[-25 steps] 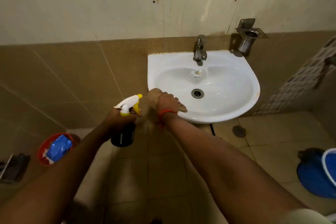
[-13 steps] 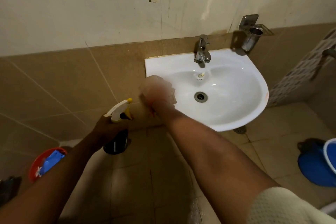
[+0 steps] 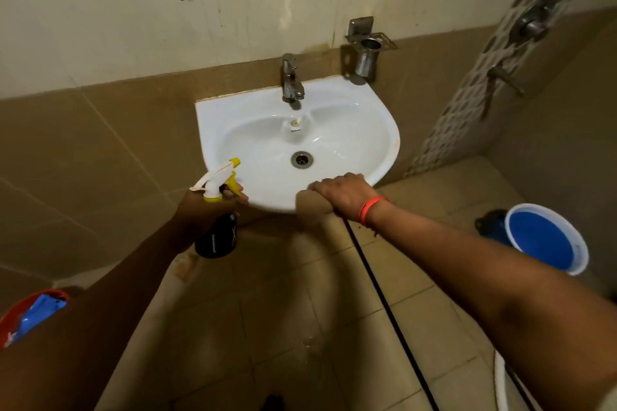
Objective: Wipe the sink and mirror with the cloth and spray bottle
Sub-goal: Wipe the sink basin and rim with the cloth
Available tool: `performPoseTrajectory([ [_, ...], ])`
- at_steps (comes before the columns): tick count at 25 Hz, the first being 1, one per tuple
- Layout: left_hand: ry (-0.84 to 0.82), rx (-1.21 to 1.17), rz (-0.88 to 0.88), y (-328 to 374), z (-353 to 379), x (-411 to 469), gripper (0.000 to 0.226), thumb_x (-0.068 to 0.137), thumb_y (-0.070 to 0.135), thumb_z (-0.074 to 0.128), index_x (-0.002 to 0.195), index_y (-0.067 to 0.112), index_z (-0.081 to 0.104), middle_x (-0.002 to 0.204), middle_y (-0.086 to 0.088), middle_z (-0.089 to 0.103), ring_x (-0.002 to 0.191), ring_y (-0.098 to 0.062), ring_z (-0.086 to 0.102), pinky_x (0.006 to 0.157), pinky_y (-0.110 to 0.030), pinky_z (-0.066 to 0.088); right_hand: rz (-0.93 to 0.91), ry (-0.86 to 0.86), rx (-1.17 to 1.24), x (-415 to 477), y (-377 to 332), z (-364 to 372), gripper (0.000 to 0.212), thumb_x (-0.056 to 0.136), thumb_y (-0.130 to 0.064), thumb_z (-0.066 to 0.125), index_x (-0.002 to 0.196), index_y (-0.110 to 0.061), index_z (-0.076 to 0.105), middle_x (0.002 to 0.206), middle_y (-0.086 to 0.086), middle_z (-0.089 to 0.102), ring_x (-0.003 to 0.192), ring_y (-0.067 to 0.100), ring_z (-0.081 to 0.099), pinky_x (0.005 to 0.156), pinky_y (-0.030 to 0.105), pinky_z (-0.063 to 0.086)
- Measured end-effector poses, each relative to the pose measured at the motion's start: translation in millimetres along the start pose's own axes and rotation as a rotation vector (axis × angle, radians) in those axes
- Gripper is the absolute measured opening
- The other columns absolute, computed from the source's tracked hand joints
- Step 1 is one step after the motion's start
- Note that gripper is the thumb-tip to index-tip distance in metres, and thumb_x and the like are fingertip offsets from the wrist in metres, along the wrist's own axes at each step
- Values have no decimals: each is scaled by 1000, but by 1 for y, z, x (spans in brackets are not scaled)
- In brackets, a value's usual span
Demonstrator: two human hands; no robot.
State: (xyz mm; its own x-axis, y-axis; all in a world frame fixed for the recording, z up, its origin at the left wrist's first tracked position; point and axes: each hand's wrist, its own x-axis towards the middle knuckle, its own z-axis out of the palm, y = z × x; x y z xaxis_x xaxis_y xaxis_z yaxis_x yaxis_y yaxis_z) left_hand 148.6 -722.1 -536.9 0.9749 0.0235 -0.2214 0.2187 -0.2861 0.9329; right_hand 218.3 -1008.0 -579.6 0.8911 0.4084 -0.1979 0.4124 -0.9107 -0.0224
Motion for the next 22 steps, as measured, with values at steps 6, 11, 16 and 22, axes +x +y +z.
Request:
performPoseTrajectory([
  [6, -106, 72, 110, 30, 15, -6, 36, 78, -3, 63, 113, 4, 67, 104, -16, 75, 92, -43, 71, 85, -57, 60, 536, 168, 591, -37, 26, -20, 110, 79, -39, 75, 162, -9, 9, 170, 11, 4, 157, 30, 7, 129, 45, 12],
  [11, -190, 163, 155, 80, 23, 19, 58, 83, -13, 59, 111, 37, 65, 103, -16, 73, 98, -29, 71, 81, -48, 63, 1321, 582, 1667, 12, 5, 58, 113, 38, -104, 58, 106, -14, 68, 108, 12, 69, 105, 36, 69, 83, 52, 61],
  [16, -412, 324, 107, 85, 62, 90, 36, 83, -12, 62, 89, 22, 70, 74, 11, 79, 73, -6, 76, 63, -21, 62, 1389, 504, 1942, 40, -37, 65, 73, 58, -76, 74, 102, -19, 62, 87, 6, 73, 82, 25, 69, 68, 38, 65],
  [22, -604, 384, 113, 72, 113, 168, 41, 61, 25, 68, 100, 36, 69, 90, 11, 81, 94, -20, 76, 81, -42, 63, 1553, 695, 1998, 57, -27, 48, 19, 77, -38, 75, 79, -20, 69, 71, 3, 76, 63, 22, 72, 58, 35, 60],
])
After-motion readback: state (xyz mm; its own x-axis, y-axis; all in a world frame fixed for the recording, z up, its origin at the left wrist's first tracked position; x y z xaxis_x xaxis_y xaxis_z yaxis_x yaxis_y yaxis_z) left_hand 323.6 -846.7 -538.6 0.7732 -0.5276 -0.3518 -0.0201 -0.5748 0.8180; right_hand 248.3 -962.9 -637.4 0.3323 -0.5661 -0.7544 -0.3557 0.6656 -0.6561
